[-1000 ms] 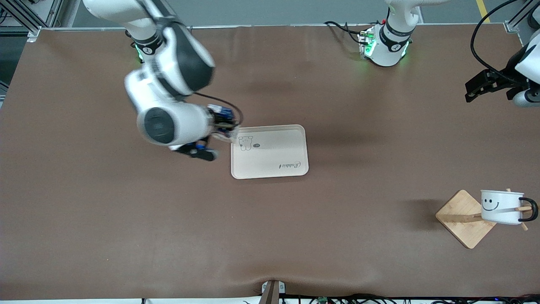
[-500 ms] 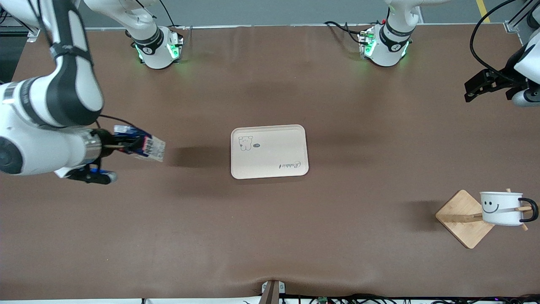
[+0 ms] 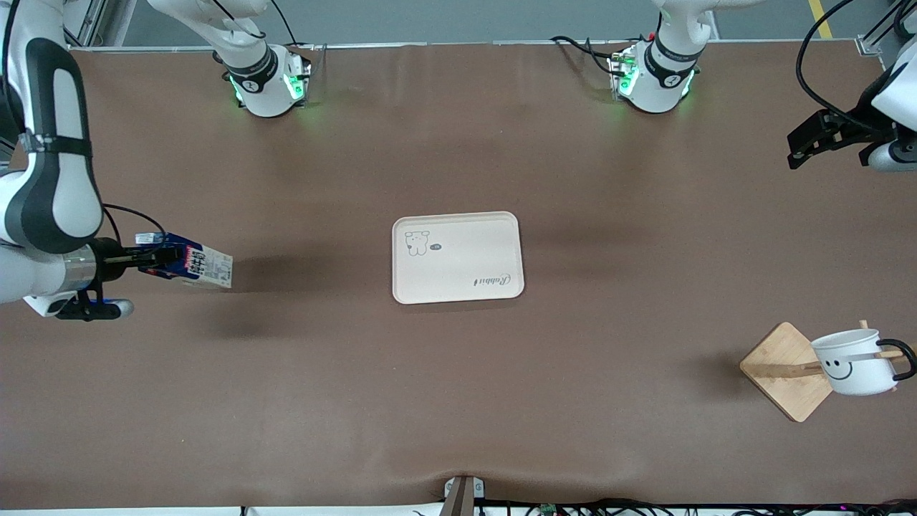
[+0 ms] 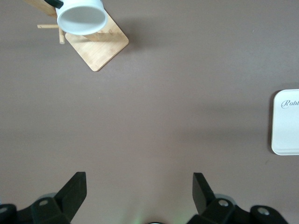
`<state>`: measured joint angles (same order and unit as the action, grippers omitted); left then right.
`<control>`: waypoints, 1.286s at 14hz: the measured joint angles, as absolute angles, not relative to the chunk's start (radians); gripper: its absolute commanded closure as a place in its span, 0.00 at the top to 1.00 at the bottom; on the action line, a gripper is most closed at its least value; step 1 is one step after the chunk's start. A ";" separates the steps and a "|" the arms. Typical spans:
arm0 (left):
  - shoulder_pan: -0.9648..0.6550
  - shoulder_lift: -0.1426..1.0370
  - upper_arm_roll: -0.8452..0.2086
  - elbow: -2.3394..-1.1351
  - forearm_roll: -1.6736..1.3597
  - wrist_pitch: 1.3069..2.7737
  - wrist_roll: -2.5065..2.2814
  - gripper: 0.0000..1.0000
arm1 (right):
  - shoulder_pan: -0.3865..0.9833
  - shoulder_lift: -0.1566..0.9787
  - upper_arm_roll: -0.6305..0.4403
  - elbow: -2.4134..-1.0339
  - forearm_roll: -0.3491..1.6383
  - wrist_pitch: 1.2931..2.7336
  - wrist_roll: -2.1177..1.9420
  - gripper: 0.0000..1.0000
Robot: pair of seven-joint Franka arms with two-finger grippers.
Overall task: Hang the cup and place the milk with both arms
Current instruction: 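Carry the milk carton away from the tray with the right gripper, then lower the milk carton onto the table with the right gripper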
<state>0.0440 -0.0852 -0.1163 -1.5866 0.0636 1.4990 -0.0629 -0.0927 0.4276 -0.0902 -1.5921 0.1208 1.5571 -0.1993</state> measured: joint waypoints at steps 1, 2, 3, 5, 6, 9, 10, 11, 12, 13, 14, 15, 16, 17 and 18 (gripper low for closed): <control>0.044 -0.089 -0.116 -1.587 0.064 1.499 -0.063 1.00 | -0.109 0.426 -0.090 -1.619 0.117 1.575 -0.213 0.00; 0.045 -0.091 -0.116 -1.587 0.064 1.499 -0.063 1.00 | -0.115 0.422 -0.090 -1.644 0.108 1.592 -0.220 0.00; 0.046 -0.091 -0.115 -1.587 0.064 1.499 -0.063 1.00 | -0.115 0.415 -0.088 -1.672 0.095 1.614 -0.222 0.00; 0.048 -0.091 -0.114 -1.590 0.064 1.499 -0.063 1.00 | -0.112 0.399 -0.083 -1.729 0.074 1.668 -0.221 0.00; 0.050 -0.089 -0.113 -1.592 0.064 1.500 -0.063 1.00 | -0.111 0.395 -0.083 -1.745 0.070 1.677 -0.217 0.00; 0.050 -0.077 -0.112 -1.593 0.064 1.508 -0.063 1.00 | -0.111 0.387 -0.082 -1.762 0.055 1.678 -0.191 0.00; 0.050 -0.075 -0.112 -1.593 0.064 1.509 -0.063 1.00 | -0.112 0.386 -0.082 -1.768 0.054 1.678 -0.188 0.00; 0.050 -0.075 -0.112 -1.593 0.064 1.509 -0.063 1.00 | -0.113 0.385 -0.082 -1.771 0.054 1.678 -0.186 0.01; 0.050 -0.075 -0.112 -1.592 0.064 1.509 -0.063 1.00 | -0.113 0.384 -0.082 -1.772 0.054 1.678 -0.184 0.10; 0.050 -0.075 -0.112 -1.592 0.064 1.509 -0.063 1.00 | -0.113 0.384 -0.082 -1.773 0.054 1.678 -0.182 0.44; 0.050 -0.075 -0.112 -1.592 0.064 1.509 -0.063 1.00 | -0.113 0.384 -0.082 -1.773 0.054 1.678 -0.181 0.61; 0.050 -0.075 -0.112 -1.591 0.064 1.510 -0.063 1.00 | -0.113 0.384 -0.082 -1.773 0.054 1.678 -0.179 1.00; 0.050 -0.075 -0.112 -1.589 0.064 1.512 -0.063 1.00 | -0.114 0.384 -0.082 -1.773 0.054 1.678 -0.177 1.00; 0.050 -0.075 -0.112 -1.587 0.064 1.512 -0.064 1.00 | -0.114 0.385 -0.082 -1.775 0.054 1.678 -0.171 1.00; 0.050 -0.075 -0.112 -1.586 0.064 1.512 -0.064 1.00 | -0.117 0.387 -0.083 -1.779 0.054 1.678 -0.167 1.00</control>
<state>0.0501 -0.0747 -0.1122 -1.5860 0.0636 1.5121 -0.0641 -0.1171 0.3868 -0.0826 -1.7788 0.0542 1.6783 -0.1670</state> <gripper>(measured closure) 0.000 0.176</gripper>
